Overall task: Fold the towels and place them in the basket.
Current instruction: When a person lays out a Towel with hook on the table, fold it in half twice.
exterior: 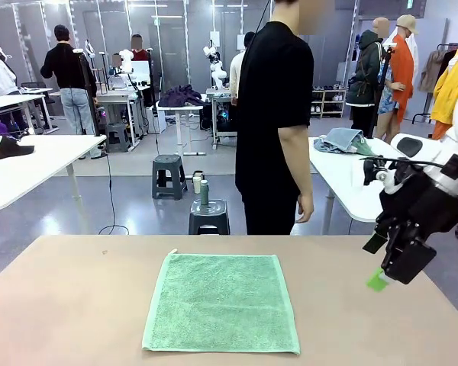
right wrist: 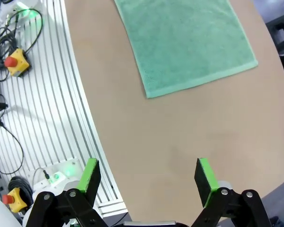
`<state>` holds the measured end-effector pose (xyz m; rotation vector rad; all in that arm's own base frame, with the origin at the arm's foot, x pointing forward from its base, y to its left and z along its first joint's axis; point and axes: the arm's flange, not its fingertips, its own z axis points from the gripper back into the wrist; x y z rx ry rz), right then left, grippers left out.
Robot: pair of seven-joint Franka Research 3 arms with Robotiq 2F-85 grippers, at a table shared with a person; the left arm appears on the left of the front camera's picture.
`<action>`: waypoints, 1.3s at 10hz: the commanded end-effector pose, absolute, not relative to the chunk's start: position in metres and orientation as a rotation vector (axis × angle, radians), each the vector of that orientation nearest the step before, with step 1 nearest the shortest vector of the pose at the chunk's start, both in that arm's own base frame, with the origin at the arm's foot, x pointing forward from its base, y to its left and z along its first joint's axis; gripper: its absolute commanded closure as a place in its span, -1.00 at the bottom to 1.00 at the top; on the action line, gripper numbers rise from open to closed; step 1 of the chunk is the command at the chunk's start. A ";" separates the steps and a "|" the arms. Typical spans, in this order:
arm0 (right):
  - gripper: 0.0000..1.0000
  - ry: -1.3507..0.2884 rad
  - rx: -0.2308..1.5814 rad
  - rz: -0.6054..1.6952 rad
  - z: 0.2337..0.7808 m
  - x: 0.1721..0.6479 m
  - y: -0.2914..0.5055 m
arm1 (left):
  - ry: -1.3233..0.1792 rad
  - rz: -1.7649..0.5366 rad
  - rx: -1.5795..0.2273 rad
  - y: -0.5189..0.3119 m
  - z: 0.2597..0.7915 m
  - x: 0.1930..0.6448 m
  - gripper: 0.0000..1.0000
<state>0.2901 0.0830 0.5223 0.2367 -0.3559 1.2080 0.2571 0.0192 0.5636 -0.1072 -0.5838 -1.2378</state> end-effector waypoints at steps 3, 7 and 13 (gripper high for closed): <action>-1.00 -0.365 0.246 1.227 0.526 0.288 0.081 | -0.586 -1.247 -0.112 0.022 0.564 0.253 -1.00; -1.00 -0.368 0.261 1.241 0.526 0.289 0.081 | -0.592 -1.259 -0.127 0.025 0.564 0.254 -1.00; -1.00 -0.157 0.099 1.374 0.489 0.302 0.198 | -0.383 -1.501 -0.064 -0.138 0.522 0.278 -1.00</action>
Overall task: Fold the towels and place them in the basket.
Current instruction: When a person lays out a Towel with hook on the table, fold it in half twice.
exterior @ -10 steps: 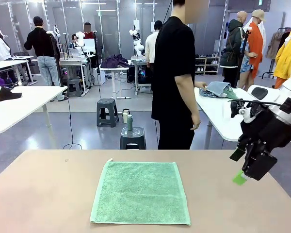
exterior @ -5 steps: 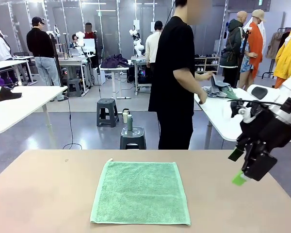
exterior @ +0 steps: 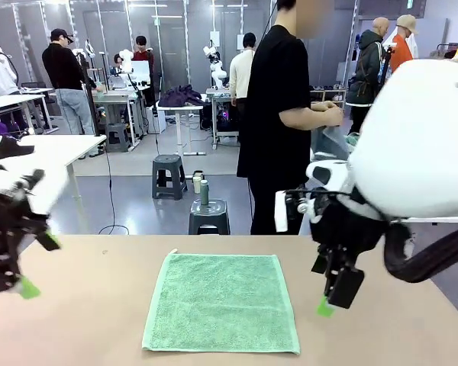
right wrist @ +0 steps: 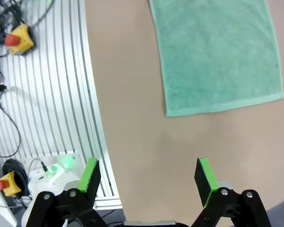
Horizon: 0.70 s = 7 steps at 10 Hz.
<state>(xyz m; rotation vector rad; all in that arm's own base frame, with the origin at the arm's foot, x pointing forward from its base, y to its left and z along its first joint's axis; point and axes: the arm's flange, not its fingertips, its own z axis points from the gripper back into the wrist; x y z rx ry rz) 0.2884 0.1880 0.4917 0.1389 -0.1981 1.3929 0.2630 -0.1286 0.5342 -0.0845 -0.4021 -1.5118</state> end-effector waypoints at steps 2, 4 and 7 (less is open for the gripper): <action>-1.00 -0.110 0.053 1.392 0.474 0.311 0.218 | -0.321 -1.539 -0.027 -0.170 0.500 0.284 -1.00; -1.00 -0.067 -0.005 1.391 0.449 0.328 0.234 | -0.286 -1.597 -0.046 -0.192 0.472 0.293 -1.00; -1.00 -0.057 -0.035 1.399 0.417 0.339 0.251 | -0.288 -1.581 -0.022 -0.211 0.438 0.293 -1.00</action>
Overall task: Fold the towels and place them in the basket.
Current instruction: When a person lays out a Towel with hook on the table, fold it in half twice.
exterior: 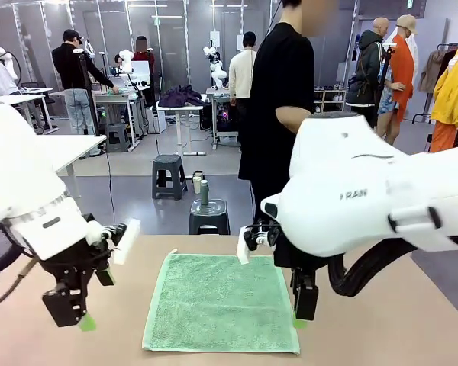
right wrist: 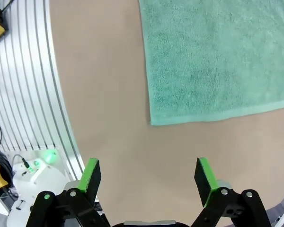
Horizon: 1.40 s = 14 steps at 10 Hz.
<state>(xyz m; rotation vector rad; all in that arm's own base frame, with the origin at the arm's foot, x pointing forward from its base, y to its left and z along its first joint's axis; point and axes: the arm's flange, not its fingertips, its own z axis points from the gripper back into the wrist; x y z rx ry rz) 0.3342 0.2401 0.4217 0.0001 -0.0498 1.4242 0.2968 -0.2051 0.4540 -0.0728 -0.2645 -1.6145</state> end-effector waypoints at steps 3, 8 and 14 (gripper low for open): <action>-1.00 -0.055 -0.041 1.402 0.390 0.347 0.254 | -0.289 -1.569 -0.009 -0.226 0.407 0.307 -1.00; -1.00 -0.028 -0.068 1.462 0.359 0.349 0.249 | -0.246 -1.544 0.008 -0.250 0.357 0.321 -1.00; -1.00 0.009 -0.085 1.474 0.331 0.355 0.241 | -0.201 -1.480 0.004 -0.266 0.325 0.322 -1.00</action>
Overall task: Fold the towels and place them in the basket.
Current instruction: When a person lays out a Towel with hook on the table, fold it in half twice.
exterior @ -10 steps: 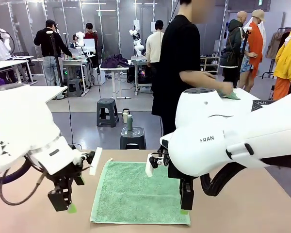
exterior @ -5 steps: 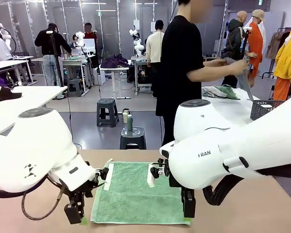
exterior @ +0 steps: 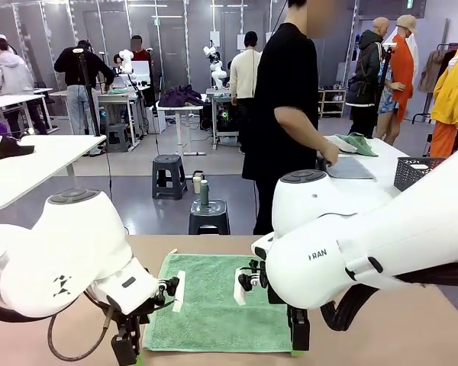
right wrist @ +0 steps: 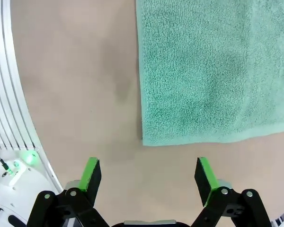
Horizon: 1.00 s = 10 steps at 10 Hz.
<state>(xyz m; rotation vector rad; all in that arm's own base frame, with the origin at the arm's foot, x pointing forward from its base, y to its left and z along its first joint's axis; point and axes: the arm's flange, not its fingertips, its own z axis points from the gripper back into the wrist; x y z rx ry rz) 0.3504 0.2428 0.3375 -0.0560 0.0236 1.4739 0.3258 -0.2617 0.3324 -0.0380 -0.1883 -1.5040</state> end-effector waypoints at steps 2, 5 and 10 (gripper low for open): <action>-1.00 0.014 -0.082 1.485 0.324 0.357 0.239 | -0.185 -1.463 0.022 -0.268 0.319 0.328 -1.00; -1.00 0.020 -0.065 1.492 0.318 0.360 0.237 | -0.176 -1.462 0.004 -0.269 0.311 0.338 -1.00; -1.00 -0.018 -0.033 1.492 0.297 0.363 0.236 | -0.153 -1.463 -0.014 -0.270 0.303 0.341 -1.00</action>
